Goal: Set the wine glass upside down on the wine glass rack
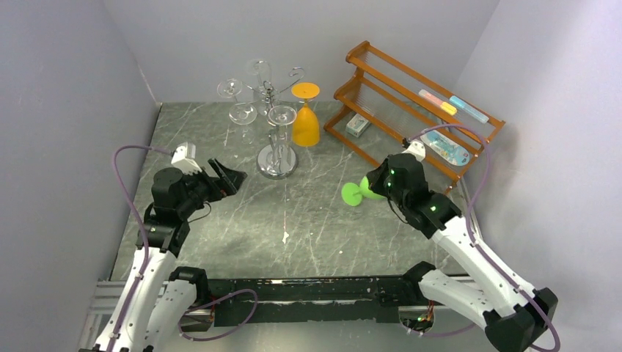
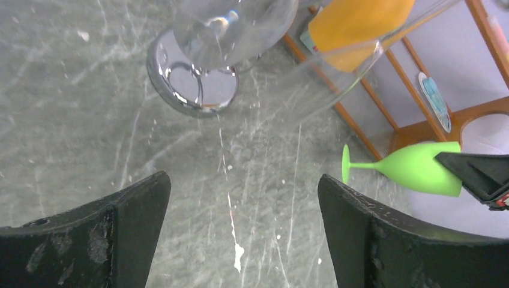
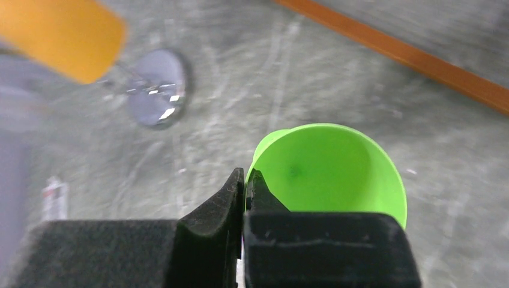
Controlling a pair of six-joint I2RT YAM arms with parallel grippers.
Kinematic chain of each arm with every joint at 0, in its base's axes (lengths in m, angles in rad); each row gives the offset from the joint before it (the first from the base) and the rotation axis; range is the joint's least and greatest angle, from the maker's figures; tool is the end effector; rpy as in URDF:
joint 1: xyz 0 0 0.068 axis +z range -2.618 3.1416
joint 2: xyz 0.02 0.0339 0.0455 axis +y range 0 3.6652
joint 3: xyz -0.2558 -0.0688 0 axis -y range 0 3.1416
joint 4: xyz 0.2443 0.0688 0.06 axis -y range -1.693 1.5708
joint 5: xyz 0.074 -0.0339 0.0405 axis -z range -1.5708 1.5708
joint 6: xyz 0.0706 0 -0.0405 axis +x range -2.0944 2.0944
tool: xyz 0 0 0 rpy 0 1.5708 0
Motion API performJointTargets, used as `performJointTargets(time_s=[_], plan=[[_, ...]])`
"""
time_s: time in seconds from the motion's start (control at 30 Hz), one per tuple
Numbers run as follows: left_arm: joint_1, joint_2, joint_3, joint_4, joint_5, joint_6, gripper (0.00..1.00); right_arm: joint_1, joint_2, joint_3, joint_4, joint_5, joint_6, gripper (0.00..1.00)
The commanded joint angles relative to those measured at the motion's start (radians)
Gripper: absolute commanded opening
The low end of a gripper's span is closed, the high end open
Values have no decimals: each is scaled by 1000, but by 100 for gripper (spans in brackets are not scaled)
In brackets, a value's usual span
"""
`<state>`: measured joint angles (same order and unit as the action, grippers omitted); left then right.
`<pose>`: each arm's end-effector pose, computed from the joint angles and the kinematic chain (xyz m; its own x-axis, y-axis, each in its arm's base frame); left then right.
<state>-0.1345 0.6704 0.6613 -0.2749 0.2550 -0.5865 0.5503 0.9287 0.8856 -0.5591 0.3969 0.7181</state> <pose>0.1968 -0.0446 0.2903 -0.4359 -0.4815 -0.7604 0.1543 0.7924 -0.5901 0.2087 0.0960 0.2890 -0.5023 0.4038 -0.7647 0.1590 0.9123 0.3773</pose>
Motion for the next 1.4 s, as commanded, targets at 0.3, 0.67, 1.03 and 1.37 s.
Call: performJointTargets(time_s=[0.3, 0.67, 1.03, 1.37], plan=[[-111, 30, -267, 331, 211, -182, 96, -6, -11, -202, 581, -646, 110, 0], [-409, 266, -290, 581, 23, -274, 80, -5, 28, -273, 806, -806, 242, 0], [-526, 297, -250, 524, -185, -285, 21, -4, 65, -293, 845, -847, 259, 0], [-569, 257, -198, 445, -253, -135, 5, -5, 84, -190, 635, -755, 177, 68]])
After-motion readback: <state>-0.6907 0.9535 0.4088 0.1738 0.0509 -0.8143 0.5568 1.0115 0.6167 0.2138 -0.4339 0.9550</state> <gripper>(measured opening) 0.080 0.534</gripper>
